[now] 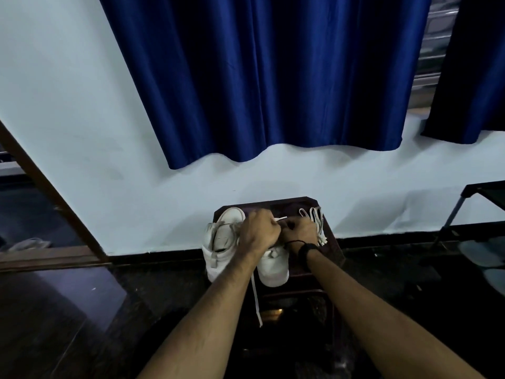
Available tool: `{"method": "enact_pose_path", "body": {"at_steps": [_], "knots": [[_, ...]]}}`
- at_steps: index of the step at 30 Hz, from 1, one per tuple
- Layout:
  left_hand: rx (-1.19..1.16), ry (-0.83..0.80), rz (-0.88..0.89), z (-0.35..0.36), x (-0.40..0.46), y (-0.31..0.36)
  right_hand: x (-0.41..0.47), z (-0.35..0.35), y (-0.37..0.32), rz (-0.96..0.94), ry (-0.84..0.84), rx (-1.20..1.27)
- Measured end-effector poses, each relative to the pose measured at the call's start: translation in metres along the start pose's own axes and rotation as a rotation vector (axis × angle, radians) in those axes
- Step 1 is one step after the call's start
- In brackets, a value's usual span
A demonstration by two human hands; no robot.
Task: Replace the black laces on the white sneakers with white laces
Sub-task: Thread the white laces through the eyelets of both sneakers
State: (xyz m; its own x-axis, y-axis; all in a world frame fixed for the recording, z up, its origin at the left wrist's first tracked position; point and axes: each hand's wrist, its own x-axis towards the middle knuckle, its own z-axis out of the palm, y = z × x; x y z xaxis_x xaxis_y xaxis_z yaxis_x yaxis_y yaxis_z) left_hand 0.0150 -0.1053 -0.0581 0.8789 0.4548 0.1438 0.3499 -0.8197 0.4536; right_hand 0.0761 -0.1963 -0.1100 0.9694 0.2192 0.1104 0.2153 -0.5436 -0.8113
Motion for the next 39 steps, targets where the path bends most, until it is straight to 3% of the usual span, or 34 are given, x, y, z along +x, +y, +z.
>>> {"method": "enact_pose_path", "body": {"at_steps": [4,8,16,23,30,39], "knots": [[0.182,0.13,0.019,0.011,-0.001,-0.007,0.006,0.003,0.014,0.171,-0.037,0.318],[0.207,0.207,0.004,0.021,-0.001,-0.014,0.012,0.008,0.028,0.32,-0.156,0.661],[0.208,0.201,0.02,0.024,0.0,-0.016,0.018,0.003,0.039,0.41,-0.358,0.959],[0.251,0.185,0.038,0.028,0.008,-0.01,0.018,0.005,0.037,0.389,-0.321,0.962],[0.288,0.189,-0.002,0.034,0.011,-0.009,0.019,0.018,0.041,0.294,-0.148,0.758],[0.315,0.163,0.074,0.04,0.015,-0.01,0.019,0.023,0.043,0.125,-0.086,0.448]]}}
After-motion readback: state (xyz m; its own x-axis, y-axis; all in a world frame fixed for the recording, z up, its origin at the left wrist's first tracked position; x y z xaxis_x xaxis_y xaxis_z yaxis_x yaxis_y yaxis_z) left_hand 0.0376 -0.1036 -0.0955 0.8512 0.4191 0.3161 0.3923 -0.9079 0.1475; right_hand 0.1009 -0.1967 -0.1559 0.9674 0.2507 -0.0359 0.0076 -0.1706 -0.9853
